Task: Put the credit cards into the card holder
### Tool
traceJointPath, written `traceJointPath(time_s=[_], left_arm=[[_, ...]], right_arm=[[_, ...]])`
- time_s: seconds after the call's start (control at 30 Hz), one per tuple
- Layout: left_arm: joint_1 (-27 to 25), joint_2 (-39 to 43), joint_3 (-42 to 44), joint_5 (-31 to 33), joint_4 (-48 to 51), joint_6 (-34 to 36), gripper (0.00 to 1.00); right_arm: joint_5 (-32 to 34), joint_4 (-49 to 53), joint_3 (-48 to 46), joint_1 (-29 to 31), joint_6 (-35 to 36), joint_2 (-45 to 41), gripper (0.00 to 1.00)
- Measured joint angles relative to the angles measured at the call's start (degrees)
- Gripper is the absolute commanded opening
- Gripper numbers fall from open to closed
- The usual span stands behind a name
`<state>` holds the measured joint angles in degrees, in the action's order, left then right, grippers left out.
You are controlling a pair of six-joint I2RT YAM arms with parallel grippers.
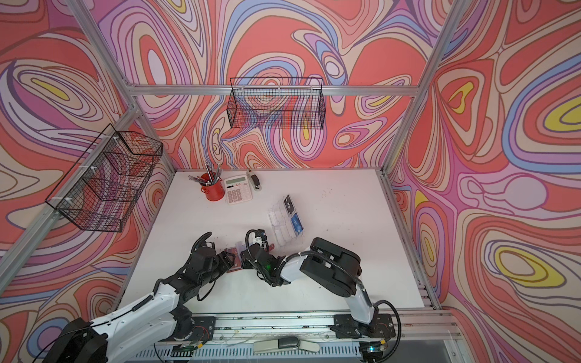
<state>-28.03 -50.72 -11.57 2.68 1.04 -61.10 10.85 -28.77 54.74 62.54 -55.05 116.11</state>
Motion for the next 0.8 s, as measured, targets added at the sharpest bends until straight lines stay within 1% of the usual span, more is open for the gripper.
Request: traceJointPath(time_s=[0.2,0.33,0.43,0.5,0.6,0.73,0.8], left_arm=[[0.0,10.69,0.0,1.9,5.77,1.68,0.54],[0.0,17.99,0.61,2.08,6.67,2.45,0.53],[0.0,21.16,1.44,1.88,6.71,2.69,0.52],[0.0,21.79,1.99,1.44,6.62,2.84,0.51],[0.0,20.52,2.25,0.37,6.4,3.06,0.49],[0.0,15.1,2.25,-1.42,4.68,3.45,0.45],[0.0,12.0,2.25,-2.49,3.41,3.54,0.4]], right_arm=[[-1.9,-1.62,-0.39,-0.02,-0.22,0.22,0.25],[-4.07,-4.04,-1.16,-0.02,-0.15,0.48,0.25],[-5.84,-5.6,-1.2,0.0,-0.15,0.85,0.25],[-6.62,-6.86,-1.46,0.0,-0.15,0.85,0.25],[-7.69,-9.38,-2.45,0.0,-0.15,0.85,0.26],[-9.09,-11.69,-3.52,0.0,-0.15,0.85,0.25],[-9.46,-12.66,-3.67,0.0,-0.22,0.85,0.25]])
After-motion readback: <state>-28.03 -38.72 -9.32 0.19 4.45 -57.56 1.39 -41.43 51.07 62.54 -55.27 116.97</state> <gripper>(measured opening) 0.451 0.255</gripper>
